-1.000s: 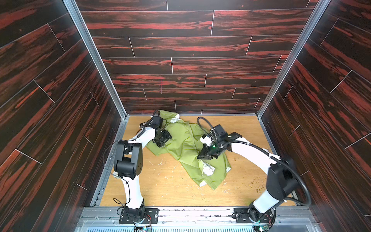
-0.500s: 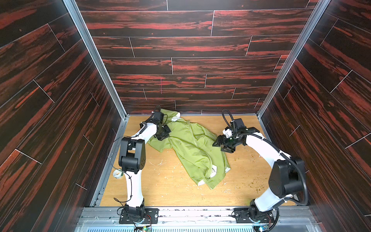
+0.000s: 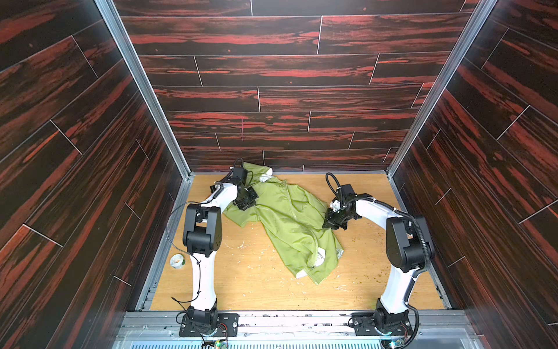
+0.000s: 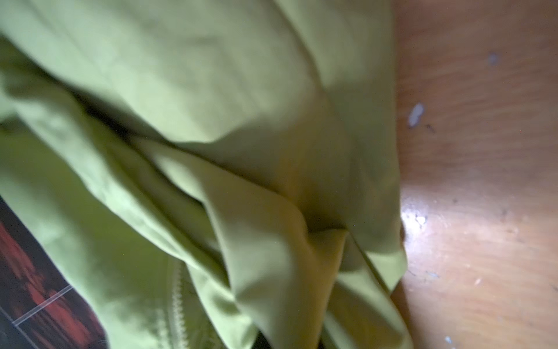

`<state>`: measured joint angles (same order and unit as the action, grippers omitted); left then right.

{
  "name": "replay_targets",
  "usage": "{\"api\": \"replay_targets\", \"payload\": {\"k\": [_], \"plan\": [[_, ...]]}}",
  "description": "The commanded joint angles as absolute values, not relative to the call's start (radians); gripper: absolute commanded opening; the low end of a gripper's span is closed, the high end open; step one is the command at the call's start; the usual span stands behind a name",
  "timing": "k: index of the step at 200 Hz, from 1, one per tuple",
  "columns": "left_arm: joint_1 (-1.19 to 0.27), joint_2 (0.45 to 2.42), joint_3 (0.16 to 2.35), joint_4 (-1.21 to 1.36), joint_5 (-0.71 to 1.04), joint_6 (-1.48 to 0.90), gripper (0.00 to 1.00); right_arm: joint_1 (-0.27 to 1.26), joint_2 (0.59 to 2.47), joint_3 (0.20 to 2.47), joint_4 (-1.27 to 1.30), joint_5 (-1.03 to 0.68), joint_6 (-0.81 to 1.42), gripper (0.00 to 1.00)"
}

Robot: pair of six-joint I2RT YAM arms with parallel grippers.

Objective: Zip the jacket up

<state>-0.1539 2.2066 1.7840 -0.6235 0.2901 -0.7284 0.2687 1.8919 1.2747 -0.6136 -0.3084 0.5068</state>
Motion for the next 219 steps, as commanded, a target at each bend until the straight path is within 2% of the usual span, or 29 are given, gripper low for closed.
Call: {"api": "replay_targets", "payload": {"k": [1, 63, 70, 74, 76, 77, 79, 81, 90, 101, 110, 120, 158, 173, 219], "plan": [[-0.178, 2.257, 1.872, -0.638, 0.288, -0.714, 0.00, 0.258, 1.758, 1.170, -0.623, -0.337, 0.527, 0.00], [-0.257, 2.476, 2.268, -0.711, 0.316, -0.766, 0.00, 0.234, 1.546, 0.937, -0.651, -0.340, 0.558, 0.01], [-0.263, 2.498, 2.328, -0.731, 0.320, -0.772, 0.00, 0.229, 1.528, 0.937, -0.668, -0.333, 0.566, 0.10], [-0.266, 2.510, 2.359, -0.748, 0.321, -0.773, 0.00, 0.224, 1.515, 0.940, -0.678, -0.323, 0.573, 0.19], [-0.268, 2.513, 2.373, -0.756, 0.320, -0.774, 0.00, 0.223, 1.512, 0.941, -0.681, -0.323, 0.574, 0.20], [-0.268, 2.514, 2.380, -0.760, 0.320, -0.774, 0.02, 0.219, 1.506, 0.942, -0.686, -0.317, 0.576, 0.25], [-0.269, 2.520, 2.393, -0.768, 0.318, -0.773, 0.04, 0.218, 1.506, 0.944, -0.689, -0.315, 0.577, 0.26], [-0.271, 2.522, 2.405, -0.776, 0.319, -0.773, 0.07, 0.215, 1.496, 0.950, -0.697, -0.309, 0.581, 0.34], [-0.276, 2.523, 2.441, -0.805, 0.309, -0.772, 0.24, 0.206, 1.475, 0.977, -0.726, -0.283, 0.590, 0.51], [-0.280, 2.491, 2.438, -0.836, 0.299, -0.769, 0.43, 0.204, 1.453, 1.025, -0.771, -0.238, 0.596, 0.62], [-0.282, 2.439, 2.395, -0.847, 0.288, -0.761, 0.54, 0.204, 1.438, 1.058, -0.798, -0.215, 0.597, 0.65], [-0.284, 2.363, 2.299, -0.827, 0.271, -0.761, 0.60, 0.204, 1.423, 1.103, -0.825, -0.199, 0.599, 0.67], [-0.284, 2.020, 1.864, -0.735, 0.202, -0.777, 0.63, 0.262, 1.392, 1.206, -0.864, -0.241, 0.603, 0.62], [-0.286, 1.884, 1.691, -0.700, 0.208, -0.801, 0.61, 0.330, 1.411, 1.215, -0.851, -0.282, 0.616, 0.59], [-0.394, 1.543, 1.204, -0.592, 0.237, -0.873, 0.40, 0.537, 1.523, 1.162, -0.718, -0.409, 0.689, 0.63]]}}
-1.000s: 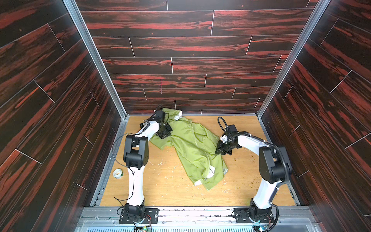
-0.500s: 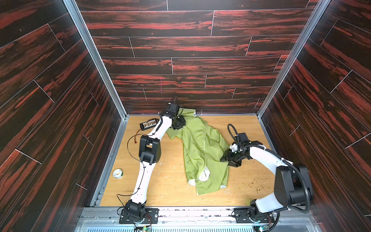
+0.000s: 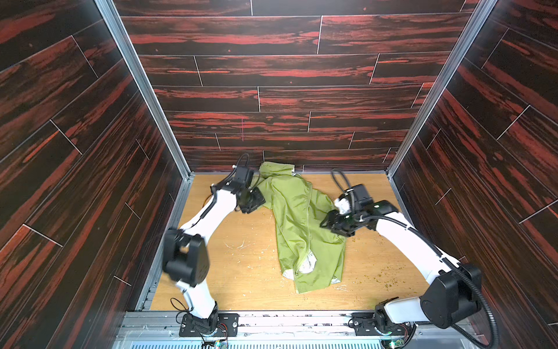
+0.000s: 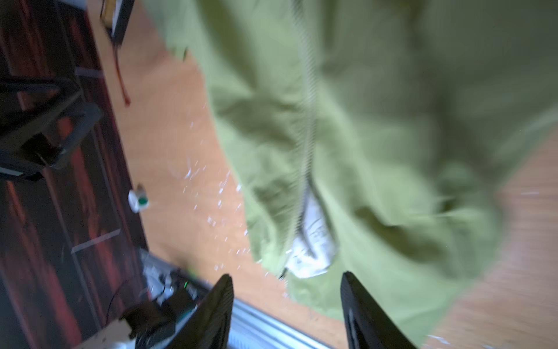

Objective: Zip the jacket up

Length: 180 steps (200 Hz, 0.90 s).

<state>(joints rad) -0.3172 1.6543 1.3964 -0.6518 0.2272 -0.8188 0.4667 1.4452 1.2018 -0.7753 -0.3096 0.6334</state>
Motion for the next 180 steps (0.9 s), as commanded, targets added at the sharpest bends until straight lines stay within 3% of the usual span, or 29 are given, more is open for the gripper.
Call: {"api": "replay_targets", "payload": {"k": [1, 21, 43, 85, 112, 154, 180], "plan": [[-0.398, 1.538, 1.195, -0.590, 0.238, -0.876, 0.40, 0.540, 1.526, 1.161, -0.714, -0.409, 0.690, 0.63], [-0.475, 1.440, 1.022, -0.533, 0.226, -0.917, 0.39, 0.594, 1.591, 1.156, -0.676, -0.417, 0.701, 0.63], [-0.546, 1.358, 0.894, -0.494, 0.204, -0.934, 0.47, 0.609, 1.642, 1.123, -0.632, -0.432, 0.732, 0.63], [-0.665, 1.313, 0.805, -0.403, 0.199, -0.912, 0.56, 0.644, 1.673, 1.075, -0.605, -0.389, 0.754, 0.61], [-0.719, 1.349, 0.783, -0.316, 0.234, -0.919, 0.57, 0.651, 1.703, 1.056, -0.537, -0.399, 0.781, 0.61], [-0.748, 1.438, 0.796, -0.274, 0.220, -0.937, 0.54, 0.650, 1.718, 1.148, -0.522, -0.430, 0.807, 0.08], [-0.748, 1.462, 0.802, -0.256, 0.198, -0.962, 0.50, 0.622, 1.635, 1.154, -0.578, -0.410, 0.805, 0.00]]}}
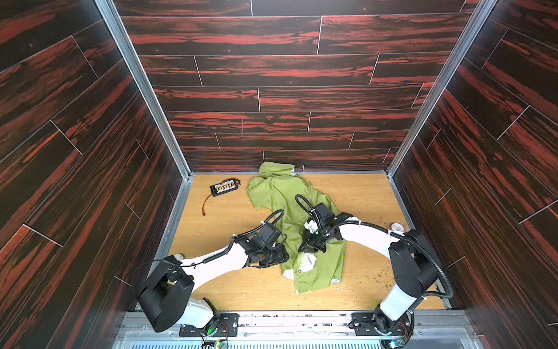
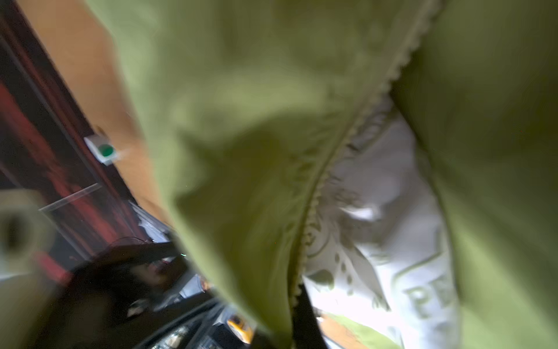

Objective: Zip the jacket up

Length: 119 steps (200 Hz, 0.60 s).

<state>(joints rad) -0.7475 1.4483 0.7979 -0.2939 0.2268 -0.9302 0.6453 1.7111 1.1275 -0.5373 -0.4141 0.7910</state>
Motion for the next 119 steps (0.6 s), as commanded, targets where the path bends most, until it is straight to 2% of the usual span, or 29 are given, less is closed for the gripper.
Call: {"api": "replay_targets", "payload": {"k": [1, 51, 62, 80, 91, 103, 119], "plan": [[-0.748, 1.462, 0.802, -0.255, 0.197, -0.963, 0.50, 0.619, 1.631, 1.152, -0.581, -0.411, 0.804, 0.00], [-0.748, 1.461, 0.826, -0.291, 0.175, -0.943, 0.45, 0.401, 1.442, 0.968, -0.598, -0.498, 0.769, 0.03], [-0.748, 1.467, 0.836, -0.307, 0.174, -0.929, 0.44, 0.334, 1.422, 0.919, -0.582, -0.544, 0.760, 0.13], [-0.748, 1.481, 0.852, -0.324, 0.179, -0.903, 0.43, 0.262, 1.404, 0.868, -0.565, -0.572, 0.749, 0.37], [-0.748, 1.489, 0.864, -0.329, 0.189, -0.887, 0.43, 0.245, 1.400, 0.861, -0.565, -0.577, 0.746, 0.47], [-0.749, 1.496, 0.881, -0.328, 0.205, -0.870, 0.45, 0.242, 1.389, 0.863, -0.566, -0.576, 0.745, 0.55], [-0.751, 1.511, 0.904, -0.328, 0.222, -0.853, 0.50, 0.245, 1.373, 0.866, -0.572, -0.584, 0.747, 0.58]]}}
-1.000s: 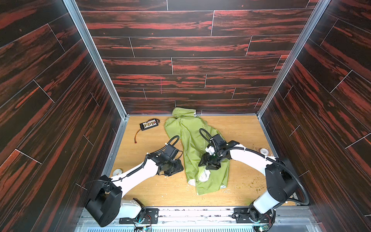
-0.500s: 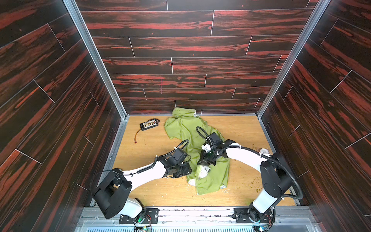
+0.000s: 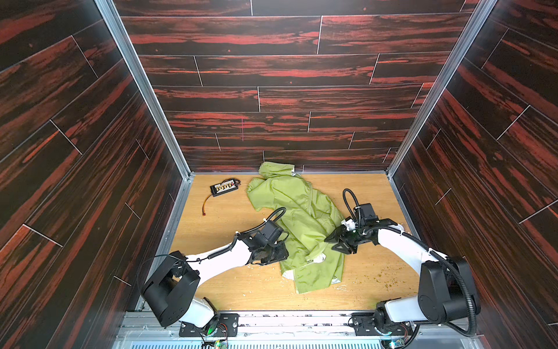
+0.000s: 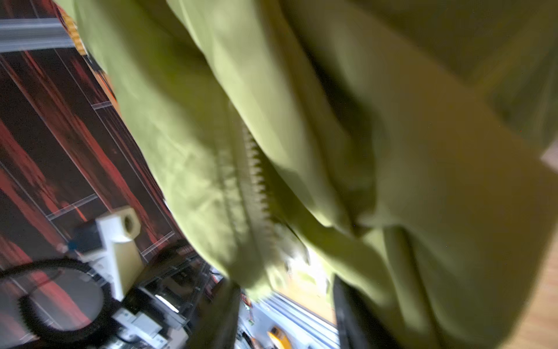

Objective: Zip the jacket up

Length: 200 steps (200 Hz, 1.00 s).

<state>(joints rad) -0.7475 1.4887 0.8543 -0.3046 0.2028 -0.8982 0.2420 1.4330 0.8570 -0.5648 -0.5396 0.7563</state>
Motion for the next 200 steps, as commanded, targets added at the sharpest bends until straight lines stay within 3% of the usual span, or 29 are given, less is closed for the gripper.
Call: {"api": "replay_targets", "payload": {"k": [1, 20, 43, 71, 123, 169, 186, 195, 200], "plan": [[-0.752, 1.513, 0.906, -0.328, 0.222, -0.852, 0.50, 0.245, 1.372, 0.866, -0.573, -0.584, 0.746, 0.58], [-0.753, 1.561, 0.942, -0.341, 0.250, -0.838, 0.51, 0.251, 1.333, 0.880, -0.618, -0.557, 0.733, 0.57], [-0.764, 1.634, 0.993, -0.382, 0.253, -0.820, 0.44, 0.272, 1.270, 0.883, -0.674, -0.515, 0.731, 0.53], [-0.778, 1.685, 1.038, -0.391, 0.255, -0.817, 0.46, 0.356, 1.235, 0.867, -0.692, -0.474, 0.757, 0.52], [-0.792, 1.831, 1.095, -0.428, 0.258, -0.804, 0.46, 0.500, 1.370, 0.886, -0.619, -0.367, 0.802, 0.60], [-0.792, 1.905, 1.027, -0.326, 0.283, -0.849, 0.25, 0.502, 1.555, 0.955, -0.534, -0.331, 0.799, 0.57], [-0.792, 1.894, 1.009, -0.301, 0.281, -0.863, 0.12, 0.503, 1.604, 0.969, -0.490, -0.375, 0.800, 0.47], [-0.792, 1.878, 1.005, -0.303, 0.272, -0.868, 0.01, 0.504, 1.627, 0.979, -0.479, -0.388, 0.802, 0.34], [-0.792, 1.866, 1.005, -0.306, 0.263, -0.868, 0.00, 0.504, 1.633, 0.984, -0.477, -0.396, 0.803, 0.27]]}}
